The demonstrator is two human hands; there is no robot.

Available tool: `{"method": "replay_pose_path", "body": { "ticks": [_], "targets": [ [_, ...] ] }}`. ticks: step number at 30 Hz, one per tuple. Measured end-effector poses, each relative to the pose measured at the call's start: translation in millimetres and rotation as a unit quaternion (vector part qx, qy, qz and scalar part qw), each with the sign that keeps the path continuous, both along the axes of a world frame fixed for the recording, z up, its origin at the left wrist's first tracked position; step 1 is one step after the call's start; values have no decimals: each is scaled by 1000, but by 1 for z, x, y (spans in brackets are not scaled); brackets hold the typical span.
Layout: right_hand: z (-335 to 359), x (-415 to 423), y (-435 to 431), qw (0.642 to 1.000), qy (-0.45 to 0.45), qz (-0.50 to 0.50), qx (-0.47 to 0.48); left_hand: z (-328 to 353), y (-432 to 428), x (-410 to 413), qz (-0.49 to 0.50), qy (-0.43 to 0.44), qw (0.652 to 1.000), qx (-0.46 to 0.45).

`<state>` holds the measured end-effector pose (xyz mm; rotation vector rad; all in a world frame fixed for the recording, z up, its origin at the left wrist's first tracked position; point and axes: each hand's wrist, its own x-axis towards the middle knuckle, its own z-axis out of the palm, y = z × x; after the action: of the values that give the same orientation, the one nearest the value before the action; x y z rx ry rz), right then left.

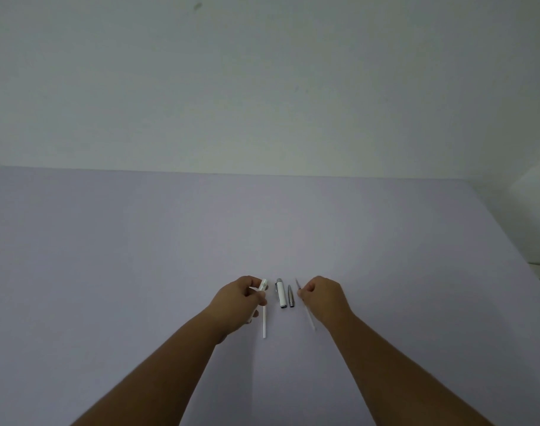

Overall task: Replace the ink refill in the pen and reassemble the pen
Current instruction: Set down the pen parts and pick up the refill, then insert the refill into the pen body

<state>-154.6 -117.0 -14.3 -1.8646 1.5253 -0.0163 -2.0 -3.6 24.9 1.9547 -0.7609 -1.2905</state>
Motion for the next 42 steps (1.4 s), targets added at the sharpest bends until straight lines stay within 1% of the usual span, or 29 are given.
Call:
{"method": "replay_pose_path", "body": {
  "ticks": [7,10,12,15,17,20,22,25,27,29,31,33,35,38,42],
  "targets": [
    [-3,-1,5,1000,-12,-15,-16,-2,4,6,10,7,1000,-14],
    [4,4,11,997,-5,-7,-79,-3,7,10,20,6,1000,-16],
    [10,13,21,994,-7,27,-105,-5,9,12,30,-1,999,-15],
    [9,33,46,987,32,124,-95,-6,12,14,31,-21,999,-12],
    [3,41,62,983,58,147,-92,-6,15,15,29,-27,999,-11],
    [-9,45,77,973,85,168,-134,-8,20,15,23,-37,999,-9],
    [-12,48,83,973,85,161,-140,-9,25,16,21,-45,999,-7],
    [-9,51,87,987,70,107,-93,-12,31,16,17,-60,998,0],
    [-3,50,84,997,27,58,-49,-13,34,16,11,-72,997,7],
    [6,48,78,997,-70,-8,-15,-13,36,15,3,-86,996,12],
    [15,45,71,975,-199,-94,23,-11,36,13,-12,-101,995,16],
    [25,41,65,945,-284,-153,51,-7,34,10,-26,-111,993,18],
    [30,37,62,931,-316,-172,62,-3,31,6,-34,-112,993,14],
    [33,33,60,923,-331,-187,62,1,28,1,-35,-113,993,10],
    [37,28,58,903,-366,-217,56,3,27,-2,-40,-111,993,9]
  ]
}}
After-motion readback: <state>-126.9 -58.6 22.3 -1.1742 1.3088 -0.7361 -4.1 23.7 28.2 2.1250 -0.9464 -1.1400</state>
